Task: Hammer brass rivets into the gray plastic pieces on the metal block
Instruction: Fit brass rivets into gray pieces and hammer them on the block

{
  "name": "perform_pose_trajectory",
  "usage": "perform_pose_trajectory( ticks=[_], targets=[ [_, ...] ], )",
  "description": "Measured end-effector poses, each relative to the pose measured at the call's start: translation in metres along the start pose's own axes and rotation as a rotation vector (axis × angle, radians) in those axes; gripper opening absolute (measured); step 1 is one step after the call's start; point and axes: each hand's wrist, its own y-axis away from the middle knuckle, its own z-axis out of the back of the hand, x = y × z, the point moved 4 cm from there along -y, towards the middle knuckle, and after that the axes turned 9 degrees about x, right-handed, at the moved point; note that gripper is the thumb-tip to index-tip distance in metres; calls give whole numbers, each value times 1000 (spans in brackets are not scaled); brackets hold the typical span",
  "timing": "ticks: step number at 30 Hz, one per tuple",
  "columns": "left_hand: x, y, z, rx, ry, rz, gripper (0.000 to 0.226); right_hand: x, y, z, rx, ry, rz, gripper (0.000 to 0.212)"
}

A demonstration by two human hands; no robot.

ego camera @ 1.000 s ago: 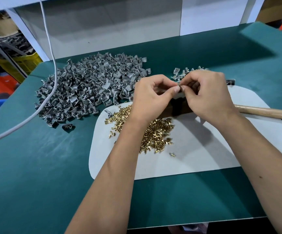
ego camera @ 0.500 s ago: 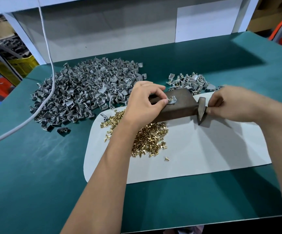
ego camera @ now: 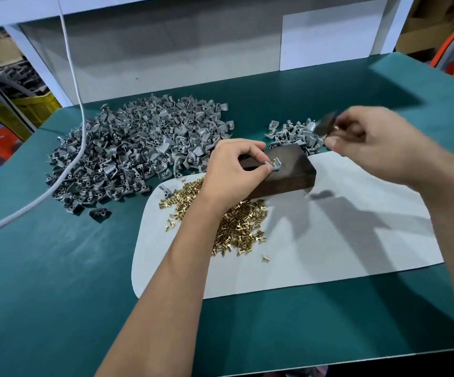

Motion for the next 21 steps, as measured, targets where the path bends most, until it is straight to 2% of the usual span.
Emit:
perform_pose_trajectory(
  ticks=[2,5,7,9,12,13,16,17,19,21],
  targets=[
    [3,-1,0,12,73,36,14,19,0,0,-37,-25,59,23],
    [5,0,0,16,134,94,13,39,-4,-14,32,34,66,39],
    [4,0,0,17,144,108,14,48,-6,-19,68,97,59,41],
    [4,0,0,20,149,113,13,54,-8,-14,-6,107,81,40],
    [5,-1,-1,26,143,116,11,59,-5,-8,-205,62,152,35],
    [4,-2,-1,25,144,116,11,61,-5,-14,-183,110,145,32],
    [3,-2,-1,38,192,115,11,58,-8,-37,66,306,36,32],
    [2,-2,-2,43,202,115,11,58,-9,-36,87,328,20,32],
    [2,-1,-1,36,184,126,10,61,-11,-26,8,297,60,36],
    [3,-1,-1,27,157,138,9,64,-7,-17,-169,182,142,35]
  ],
)
